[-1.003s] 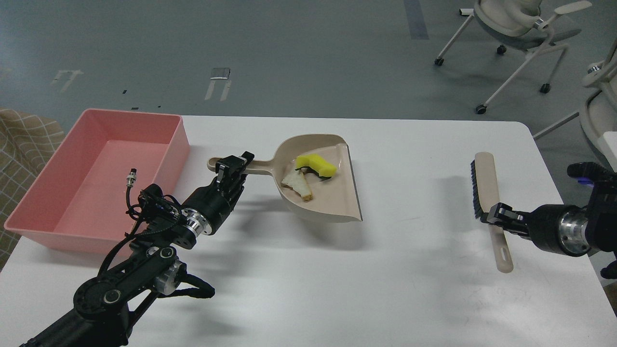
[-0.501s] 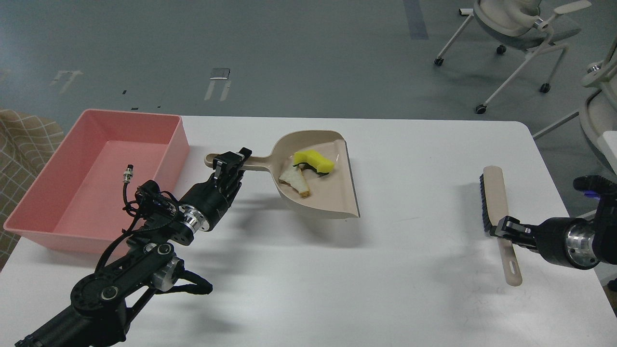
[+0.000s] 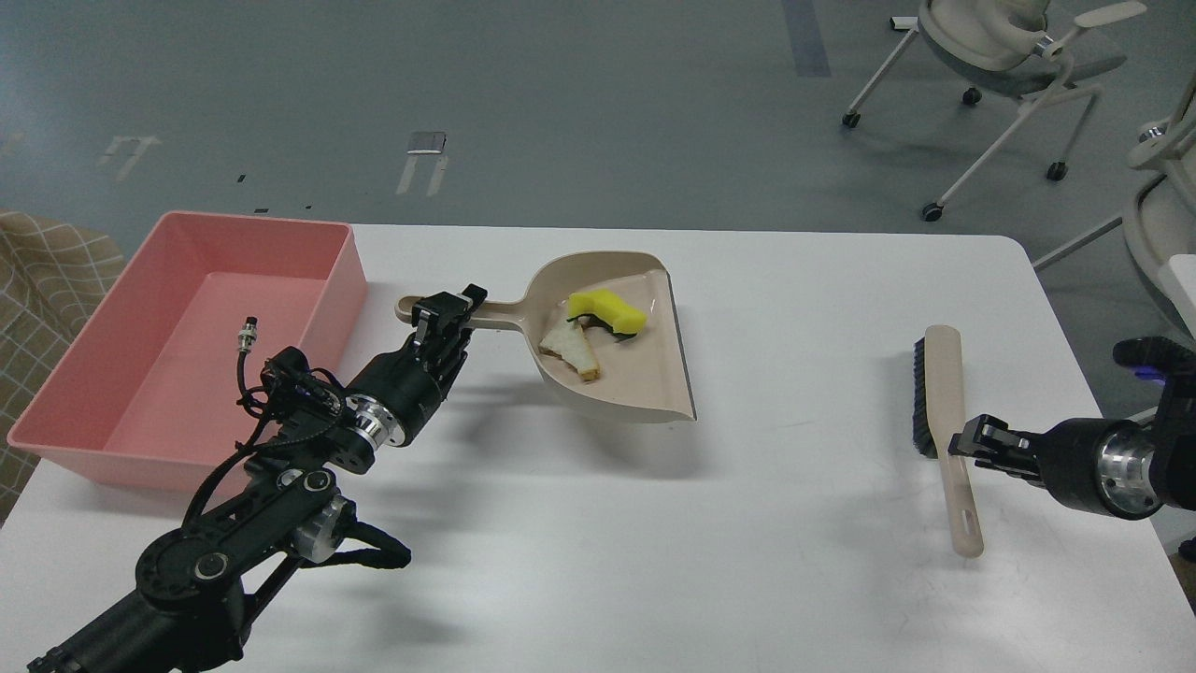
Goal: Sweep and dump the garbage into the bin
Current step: 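Put the brush down and release it with the right gripper, then lift the dustpan with the left gripper over the pink bin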
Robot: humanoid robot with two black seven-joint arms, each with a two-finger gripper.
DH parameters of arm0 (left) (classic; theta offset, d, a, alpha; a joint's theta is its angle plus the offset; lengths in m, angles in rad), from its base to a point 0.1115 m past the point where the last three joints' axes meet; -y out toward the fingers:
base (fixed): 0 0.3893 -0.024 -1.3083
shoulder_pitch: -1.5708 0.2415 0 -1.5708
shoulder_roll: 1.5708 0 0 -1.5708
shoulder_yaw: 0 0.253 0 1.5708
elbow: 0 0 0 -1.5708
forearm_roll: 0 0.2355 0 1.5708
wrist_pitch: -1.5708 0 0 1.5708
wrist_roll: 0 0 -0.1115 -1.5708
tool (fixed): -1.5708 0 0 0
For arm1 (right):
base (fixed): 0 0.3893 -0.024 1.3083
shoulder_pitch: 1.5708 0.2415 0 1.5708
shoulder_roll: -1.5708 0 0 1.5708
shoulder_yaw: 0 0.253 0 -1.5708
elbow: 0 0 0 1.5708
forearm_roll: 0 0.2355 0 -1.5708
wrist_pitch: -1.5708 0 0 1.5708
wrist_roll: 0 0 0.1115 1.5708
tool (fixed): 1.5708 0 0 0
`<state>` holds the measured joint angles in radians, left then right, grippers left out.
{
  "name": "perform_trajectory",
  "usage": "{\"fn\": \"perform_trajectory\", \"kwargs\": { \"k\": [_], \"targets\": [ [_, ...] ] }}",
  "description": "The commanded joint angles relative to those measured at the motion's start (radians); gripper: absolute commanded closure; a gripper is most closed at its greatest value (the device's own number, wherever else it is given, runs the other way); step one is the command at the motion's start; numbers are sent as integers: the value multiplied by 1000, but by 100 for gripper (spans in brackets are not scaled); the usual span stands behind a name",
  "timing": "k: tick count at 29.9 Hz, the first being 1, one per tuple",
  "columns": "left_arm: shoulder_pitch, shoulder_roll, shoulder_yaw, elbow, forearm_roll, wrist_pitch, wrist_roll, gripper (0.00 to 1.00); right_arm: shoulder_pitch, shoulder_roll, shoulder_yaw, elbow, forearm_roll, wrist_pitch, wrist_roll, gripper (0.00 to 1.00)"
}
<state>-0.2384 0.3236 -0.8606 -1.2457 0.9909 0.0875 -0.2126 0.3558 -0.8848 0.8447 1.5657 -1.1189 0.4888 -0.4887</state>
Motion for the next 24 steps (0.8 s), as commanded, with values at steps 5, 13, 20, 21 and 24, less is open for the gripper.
{"fn": "perform_trajectory", "kwargs": {
  "k": [5,13,20,21,24],
  "targets": [
    [-15,3,-1,0,0,0,-1,97,-1,1,149,-9,54,0,0,50],
    [-18,14,-5,-18,-2,0,1,97,0,71,411,-18,157,0,0,37],
    [-16,35,-9,-58,-2,1,4,96,-5,374,720,-163,163,0,0,2],
    [-16,43,-11,-58,-2,1,4,96,-5,406,747,-177,166,0,0,2],
    [-22,69,-24,-58,-3,0,7,96,-5,545,858,-229,178,0,0,2]
  ]
}}
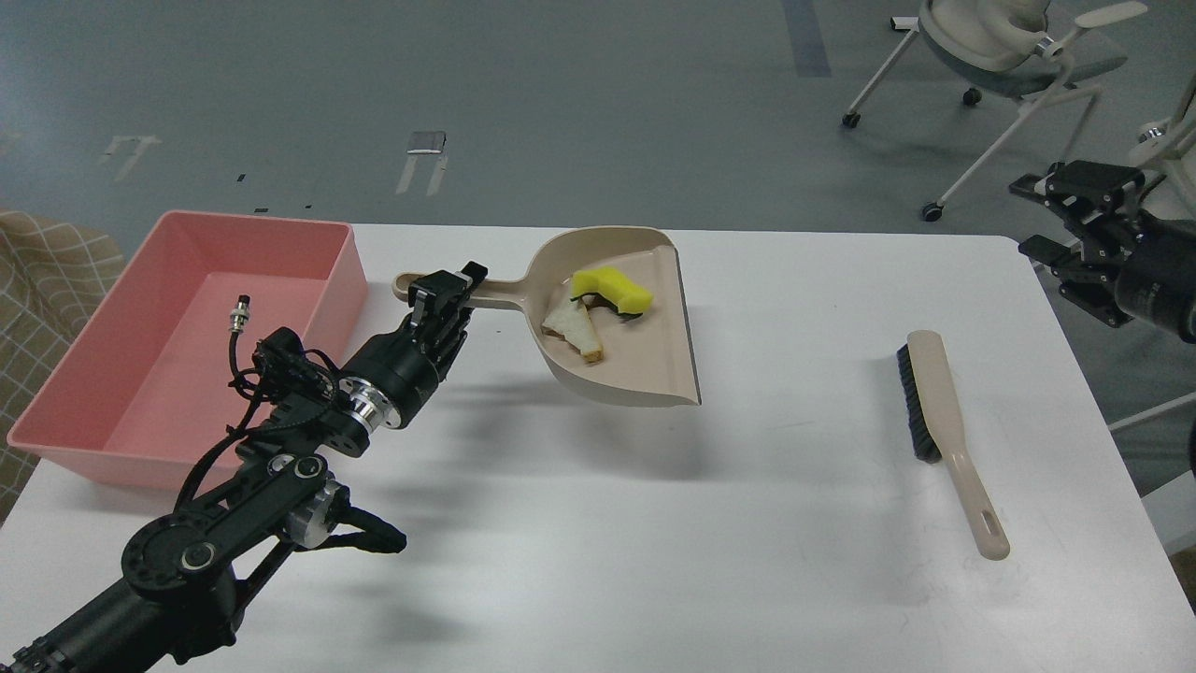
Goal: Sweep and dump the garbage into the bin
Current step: 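Lift the dustpan with the left gripper over the pink bin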
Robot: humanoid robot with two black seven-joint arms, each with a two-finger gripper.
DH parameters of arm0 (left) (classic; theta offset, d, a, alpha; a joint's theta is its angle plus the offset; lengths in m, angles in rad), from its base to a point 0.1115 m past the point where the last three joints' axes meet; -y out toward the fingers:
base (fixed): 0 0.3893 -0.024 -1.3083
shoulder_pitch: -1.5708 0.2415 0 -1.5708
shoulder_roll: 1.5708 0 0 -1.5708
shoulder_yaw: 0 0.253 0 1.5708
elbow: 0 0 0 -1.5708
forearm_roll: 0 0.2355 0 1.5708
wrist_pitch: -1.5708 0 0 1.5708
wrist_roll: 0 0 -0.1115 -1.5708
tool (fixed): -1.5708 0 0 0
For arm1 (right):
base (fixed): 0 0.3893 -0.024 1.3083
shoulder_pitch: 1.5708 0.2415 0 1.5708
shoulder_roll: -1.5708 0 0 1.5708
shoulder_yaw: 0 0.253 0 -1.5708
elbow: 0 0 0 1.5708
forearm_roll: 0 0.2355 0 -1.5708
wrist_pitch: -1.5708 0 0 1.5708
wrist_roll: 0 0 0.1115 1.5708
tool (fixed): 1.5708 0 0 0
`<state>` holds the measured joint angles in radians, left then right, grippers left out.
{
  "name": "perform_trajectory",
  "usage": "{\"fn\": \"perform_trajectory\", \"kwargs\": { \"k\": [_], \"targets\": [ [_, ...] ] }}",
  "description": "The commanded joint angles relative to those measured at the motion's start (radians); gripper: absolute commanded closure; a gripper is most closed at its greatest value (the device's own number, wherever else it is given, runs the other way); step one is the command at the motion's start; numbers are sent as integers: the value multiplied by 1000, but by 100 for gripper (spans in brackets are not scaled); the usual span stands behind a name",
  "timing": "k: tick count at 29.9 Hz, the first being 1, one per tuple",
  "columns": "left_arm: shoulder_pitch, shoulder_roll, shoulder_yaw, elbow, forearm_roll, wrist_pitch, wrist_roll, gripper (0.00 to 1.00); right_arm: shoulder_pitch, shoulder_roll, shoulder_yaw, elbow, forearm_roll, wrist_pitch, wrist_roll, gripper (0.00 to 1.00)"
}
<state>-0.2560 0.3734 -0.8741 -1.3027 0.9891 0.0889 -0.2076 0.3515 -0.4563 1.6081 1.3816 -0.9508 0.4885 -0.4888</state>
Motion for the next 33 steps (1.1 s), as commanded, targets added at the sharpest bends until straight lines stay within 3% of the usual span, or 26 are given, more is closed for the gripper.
{"fn": "perform_trajectory", "kwargs": {
  "k": [1,6,13,19,33],
  "targets": [
    [-6,30,-17,-1,-1,-1,1,96,0,160,125,-61,20,0,0,2],
    [-5,91,-46,-21,-42,-3,-3,96,-17,234,161,-113,85,0,0,2],
    [26,197,-137,-139,-139,-8,-1,96,-80,234,161,-182,184,0,0,2],
    [70,277,-198,-144,-217,-37,-10,95,-92,231,161,-188,184,0,0,2],
    [366,403,-519,-119,-300,-176,-13,95,-109,229,179,-203,213,0,0,2]
  ]
}}
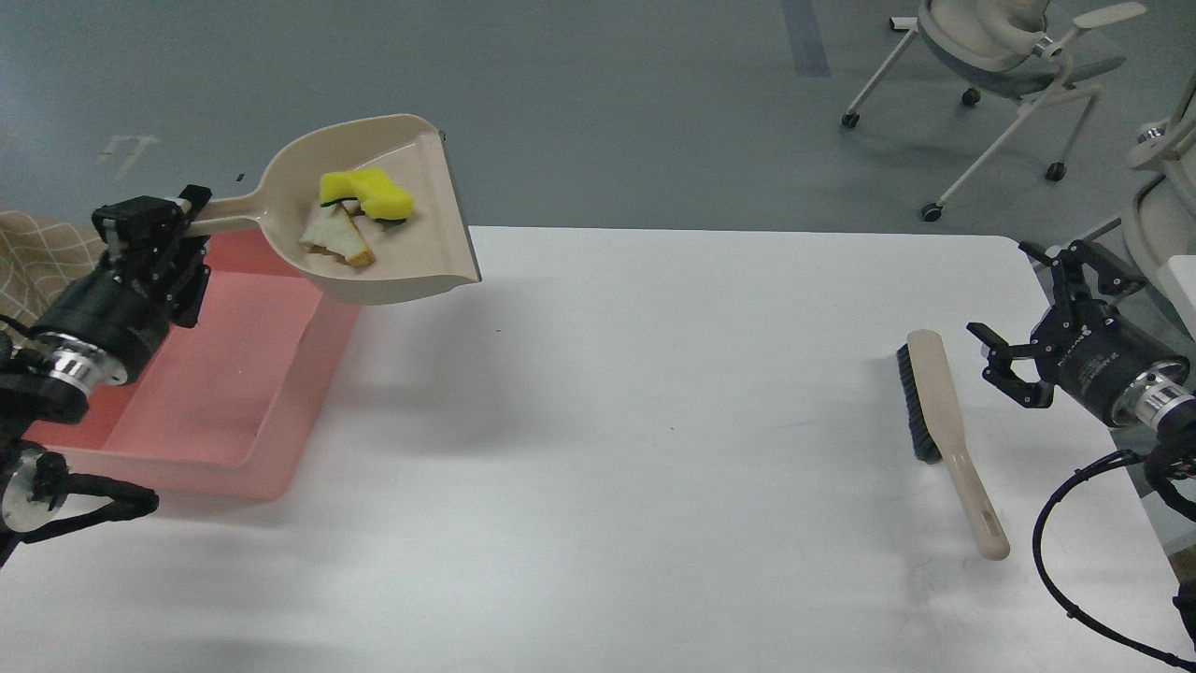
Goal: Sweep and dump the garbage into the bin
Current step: 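Lift the dustpan with the left gripper over the pink bin, then tilt the dustpan with the left gripper to dump the sponge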
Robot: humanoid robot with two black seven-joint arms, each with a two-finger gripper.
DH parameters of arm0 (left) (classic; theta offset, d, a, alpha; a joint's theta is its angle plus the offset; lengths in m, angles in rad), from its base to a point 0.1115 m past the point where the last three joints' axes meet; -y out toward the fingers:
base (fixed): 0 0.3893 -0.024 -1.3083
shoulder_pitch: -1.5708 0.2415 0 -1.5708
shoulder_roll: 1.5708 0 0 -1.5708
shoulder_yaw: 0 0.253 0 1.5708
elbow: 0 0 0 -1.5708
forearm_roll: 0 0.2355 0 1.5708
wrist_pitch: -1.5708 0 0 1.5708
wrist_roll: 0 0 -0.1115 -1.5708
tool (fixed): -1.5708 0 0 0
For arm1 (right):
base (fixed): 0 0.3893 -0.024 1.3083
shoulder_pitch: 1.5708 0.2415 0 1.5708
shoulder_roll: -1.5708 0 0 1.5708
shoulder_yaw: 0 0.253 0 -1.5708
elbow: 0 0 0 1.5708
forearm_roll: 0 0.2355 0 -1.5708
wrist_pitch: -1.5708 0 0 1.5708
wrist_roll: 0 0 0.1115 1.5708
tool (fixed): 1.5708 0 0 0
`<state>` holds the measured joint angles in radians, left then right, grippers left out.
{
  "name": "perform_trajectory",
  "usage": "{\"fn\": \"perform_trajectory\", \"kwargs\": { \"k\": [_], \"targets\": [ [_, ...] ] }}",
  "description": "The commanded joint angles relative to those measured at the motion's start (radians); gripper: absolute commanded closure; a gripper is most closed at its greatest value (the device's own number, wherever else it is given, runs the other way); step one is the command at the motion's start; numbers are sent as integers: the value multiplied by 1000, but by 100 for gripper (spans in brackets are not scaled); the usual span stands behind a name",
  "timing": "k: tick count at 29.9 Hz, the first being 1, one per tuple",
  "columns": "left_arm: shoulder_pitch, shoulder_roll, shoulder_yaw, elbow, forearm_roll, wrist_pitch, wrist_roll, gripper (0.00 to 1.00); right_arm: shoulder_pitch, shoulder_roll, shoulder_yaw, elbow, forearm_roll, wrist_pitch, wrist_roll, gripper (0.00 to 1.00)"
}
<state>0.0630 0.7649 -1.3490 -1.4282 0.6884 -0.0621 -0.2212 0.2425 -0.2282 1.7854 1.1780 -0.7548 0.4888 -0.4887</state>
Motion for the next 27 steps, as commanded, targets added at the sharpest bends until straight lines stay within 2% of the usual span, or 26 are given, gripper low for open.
{"fn": "perform_trajectory", "kwargs": {
  "k": [1,11,13,19,27],
  "targets": [
    [61,11,-59,8,2,-27,0,95,-2,3,2,0,29,0,0,2],
    [196,70,-143,12,0,-33,-1,95,-14,3,28,2,38,0,0,2],
    [236,74,-195,46,0,-39,-3,94,-17,3,31,2,43,0,0,2],
    [280,103,-298,124,14,-136,0,94,-31,3,31,2,75,0,0,2],
    [363,208,-302,143,16,-176,-7,94,-34,3,37,2,87,0,0,2]
  ]
}}
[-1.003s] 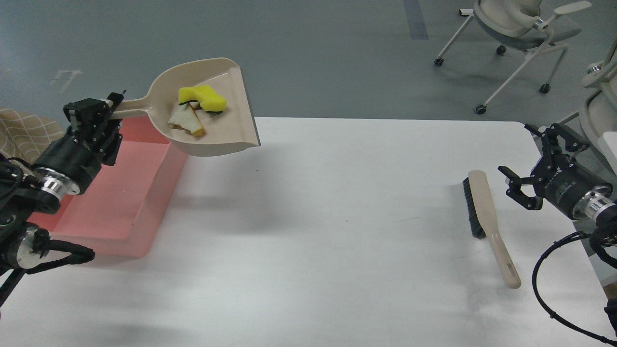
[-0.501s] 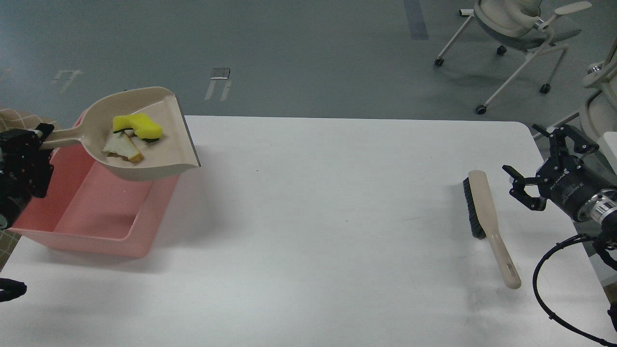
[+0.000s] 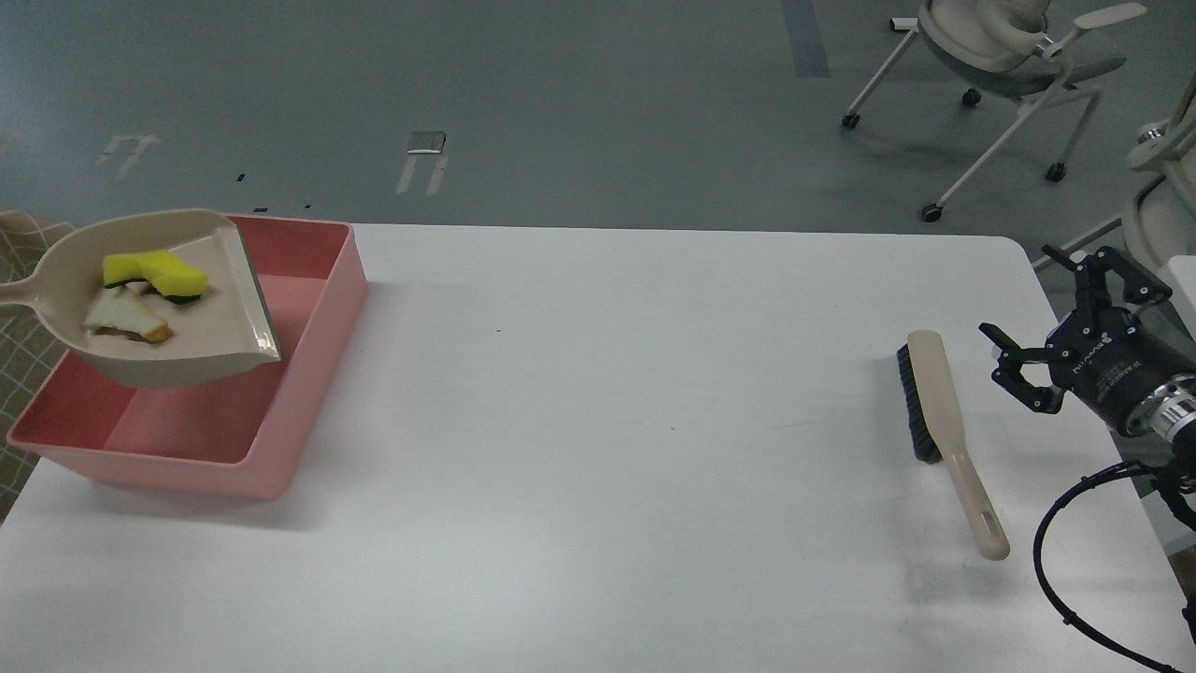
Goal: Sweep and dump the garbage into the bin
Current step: 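Tilt the dustpan with the left gripper to dump the sponge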
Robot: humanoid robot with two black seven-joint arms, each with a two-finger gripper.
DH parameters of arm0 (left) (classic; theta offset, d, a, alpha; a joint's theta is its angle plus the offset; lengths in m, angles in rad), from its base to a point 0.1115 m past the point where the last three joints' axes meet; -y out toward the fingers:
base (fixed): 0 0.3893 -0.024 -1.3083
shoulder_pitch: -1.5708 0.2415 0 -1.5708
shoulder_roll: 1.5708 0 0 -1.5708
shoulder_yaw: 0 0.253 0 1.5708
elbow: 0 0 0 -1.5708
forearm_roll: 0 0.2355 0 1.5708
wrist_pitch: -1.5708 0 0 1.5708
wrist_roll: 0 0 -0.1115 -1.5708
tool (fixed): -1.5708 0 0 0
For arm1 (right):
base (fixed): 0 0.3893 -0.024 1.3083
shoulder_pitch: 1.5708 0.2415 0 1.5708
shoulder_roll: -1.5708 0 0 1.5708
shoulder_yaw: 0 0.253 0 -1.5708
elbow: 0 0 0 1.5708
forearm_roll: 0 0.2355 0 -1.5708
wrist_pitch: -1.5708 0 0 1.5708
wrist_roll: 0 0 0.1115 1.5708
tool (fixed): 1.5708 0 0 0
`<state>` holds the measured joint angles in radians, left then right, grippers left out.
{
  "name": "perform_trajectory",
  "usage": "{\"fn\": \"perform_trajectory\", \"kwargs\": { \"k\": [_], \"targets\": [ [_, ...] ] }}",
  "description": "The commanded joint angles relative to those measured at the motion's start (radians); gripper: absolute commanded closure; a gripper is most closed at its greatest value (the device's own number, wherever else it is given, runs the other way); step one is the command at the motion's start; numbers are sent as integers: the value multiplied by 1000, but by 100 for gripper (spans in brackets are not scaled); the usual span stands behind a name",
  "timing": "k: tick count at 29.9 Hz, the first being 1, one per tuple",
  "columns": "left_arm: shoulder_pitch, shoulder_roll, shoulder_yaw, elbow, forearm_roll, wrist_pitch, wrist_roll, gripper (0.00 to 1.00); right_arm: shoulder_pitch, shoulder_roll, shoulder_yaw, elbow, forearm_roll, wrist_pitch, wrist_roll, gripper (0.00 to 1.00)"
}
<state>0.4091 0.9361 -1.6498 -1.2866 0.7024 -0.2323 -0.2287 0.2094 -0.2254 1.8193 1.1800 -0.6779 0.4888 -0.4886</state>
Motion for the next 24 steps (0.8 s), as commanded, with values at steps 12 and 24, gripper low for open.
{"fn": "perform_trajectory", "kwargs": {
  "k": [12,24],
  "targets": [
    [19,197,2,-5,170,4,3,95,-25,-8,21,1,29,0,0,1],
    [-70,274,13,-16,428,4,5,95,-25,-8,34,3,50,0,0,1]
  ]
}}
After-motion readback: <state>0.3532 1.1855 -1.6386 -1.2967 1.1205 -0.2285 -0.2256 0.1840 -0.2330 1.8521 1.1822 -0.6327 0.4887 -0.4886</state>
